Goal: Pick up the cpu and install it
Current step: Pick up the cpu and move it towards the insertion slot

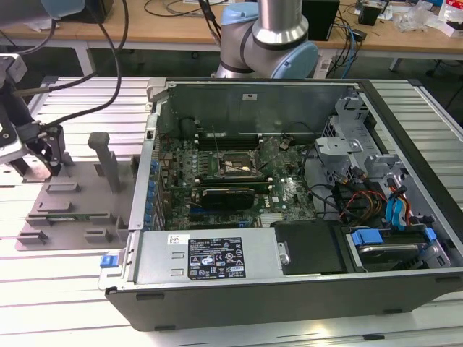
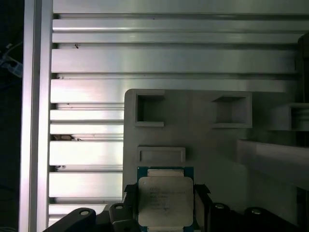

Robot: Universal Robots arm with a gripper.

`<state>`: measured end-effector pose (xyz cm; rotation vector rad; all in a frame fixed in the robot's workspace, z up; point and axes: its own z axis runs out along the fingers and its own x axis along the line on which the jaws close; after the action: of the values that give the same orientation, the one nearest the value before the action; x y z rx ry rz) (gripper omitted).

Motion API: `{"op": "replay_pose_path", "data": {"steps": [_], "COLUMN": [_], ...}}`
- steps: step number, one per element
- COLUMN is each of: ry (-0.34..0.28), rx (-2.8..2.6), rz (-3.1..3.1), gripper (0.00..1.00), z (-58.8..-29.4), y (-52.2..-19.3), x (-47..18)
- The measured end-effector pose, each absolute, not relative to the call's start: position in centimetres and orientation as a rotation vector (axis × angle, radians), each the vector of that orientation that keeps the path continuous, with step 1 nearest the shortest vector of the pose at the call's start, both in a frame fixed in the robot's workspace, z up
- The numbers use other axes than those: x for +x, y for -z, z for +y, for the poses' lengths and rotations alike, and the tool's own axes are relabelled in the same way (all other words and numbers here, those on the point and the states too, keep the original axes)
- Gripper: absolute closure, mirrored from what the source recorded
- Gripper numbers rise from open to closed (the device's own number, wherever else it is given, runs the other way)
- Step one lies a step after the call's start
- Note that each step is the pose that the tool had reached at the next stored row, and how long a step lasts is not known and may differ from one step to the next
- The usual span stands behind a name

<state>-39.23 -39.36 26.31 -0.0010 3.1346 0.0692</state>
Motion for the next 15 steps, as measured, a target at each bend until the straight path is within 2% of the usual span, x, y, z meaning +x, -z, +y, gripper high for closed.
{"op": "replay_pose_path", "data": {"steps": [15], "ry": [-0.069], "rx": [-0.001], "rz": [3.132], "gripper": [0.45], "z": [-39.4], "y": [-29.1], "x": [-39.2]}}
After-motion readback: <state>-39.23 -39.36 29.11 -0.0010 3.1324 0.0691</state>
